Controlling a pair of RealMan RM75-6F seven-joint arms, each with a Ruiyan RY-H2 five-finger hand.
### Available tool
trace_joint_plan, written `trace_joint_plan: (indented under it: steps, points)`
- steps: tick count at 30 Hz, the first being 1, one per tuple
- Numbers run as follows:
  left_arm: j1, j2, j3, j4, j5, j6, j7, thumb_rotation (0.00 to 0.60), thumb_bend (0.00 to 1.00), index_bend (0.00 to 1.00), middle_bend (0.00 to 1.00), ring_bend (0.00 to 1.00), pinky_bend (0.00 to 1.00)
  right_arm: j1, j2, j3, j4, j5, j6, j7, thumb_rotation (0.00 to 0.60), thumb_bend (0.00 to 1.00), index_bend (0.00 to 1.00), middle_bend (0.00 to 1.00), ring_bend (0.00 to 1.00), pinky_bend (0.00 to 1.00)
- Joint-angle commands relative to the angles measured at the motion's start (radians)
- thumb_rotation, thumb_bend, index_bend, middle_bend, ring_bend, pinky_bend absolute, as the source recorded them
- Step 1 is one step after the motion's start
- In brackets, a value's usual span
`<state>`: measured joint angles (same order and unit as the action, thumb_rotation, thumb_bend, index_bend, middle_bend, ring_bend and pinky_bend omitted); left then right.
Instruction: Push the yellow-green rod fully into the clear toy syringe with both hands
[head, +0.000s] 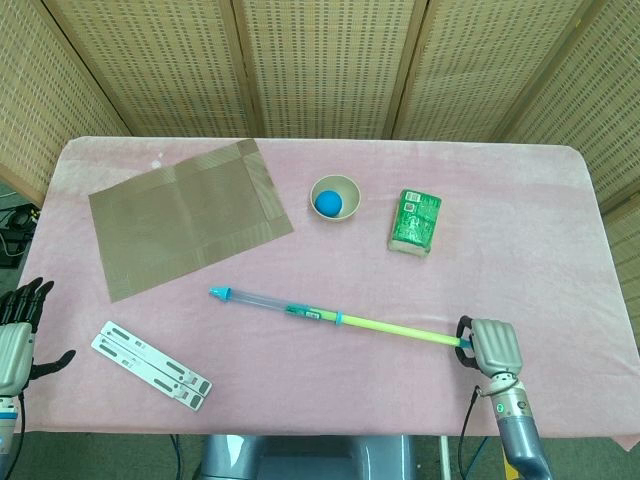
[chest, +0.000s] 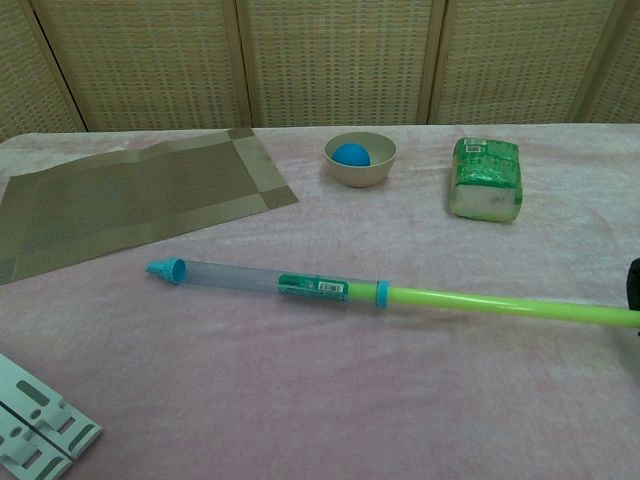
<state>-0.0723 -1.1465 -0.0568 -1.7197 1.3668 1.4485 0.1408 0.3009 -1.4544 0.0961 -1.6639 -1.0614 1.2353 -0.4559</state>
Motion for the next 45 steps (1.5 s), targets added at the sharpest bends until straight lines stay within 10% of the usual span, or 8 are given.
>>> trace_joint_plan:
  steps: [1, 14, 30, 37, 45]
  points:
    - [0.0, 0.0, 0.001, -0.001, 0.001, 0.0, 0.0, 0.6, 0.16, 0.0, 0.0, 0.0, 0.0, 0.012, 0.025, 0.018, -0.045, 0.009, 0.006, -0.025, 0.6, 0.66, 0.85, 1.0, 1.0, 0.75]
    - [-0.023, 0.003, -0.013, -0.003, -0.033, -0.042, 0.011, 0.6, 0.16, 0.0, 0.0, 0.0, 0.0, 0.065, 0.153, 0.099, -0.186, 0.109, -0.09, 0.037, 0.6, 0.66, 0.85, 1.0, 1.0, 0.75]
    - [-0.234, 0.065, -0.16, -0.04, -0.205, -0.257, 0.156, 0.6, 0.17, 0.05, 0.01, 0.02, 0.02, 0.146, 0.275, 0.128, -0.238, 0.155, -0.173, 0.053, 0.6, 0.66, 0.85, 1.0, 1.0, 0.75]
    - [-0.342, 0.045, -0.208, 0.002, -0.305, -0.347, 0.223, 0.6, 0.19, 0.14, 0.64, 0.57, 0.52, 0.176, 0.287, 0.13, -0.236, 0.188, -0.187, 0.063, 0.6, 0.66, 0.85, 1.0, 1.0, 0.75]
    - [-0.483, 0.011, -0.238, 0.067, -0.482, -0.527, 0.277, 0.6, 0.19, 0.21, 0.81, 0.71, 0.64, 0.201, 0.295, 0.134, -0.239, 0.212, -0.195, 0.073, 0.6, 0.66, 0.85, 1.0, 1.0, 0.75]
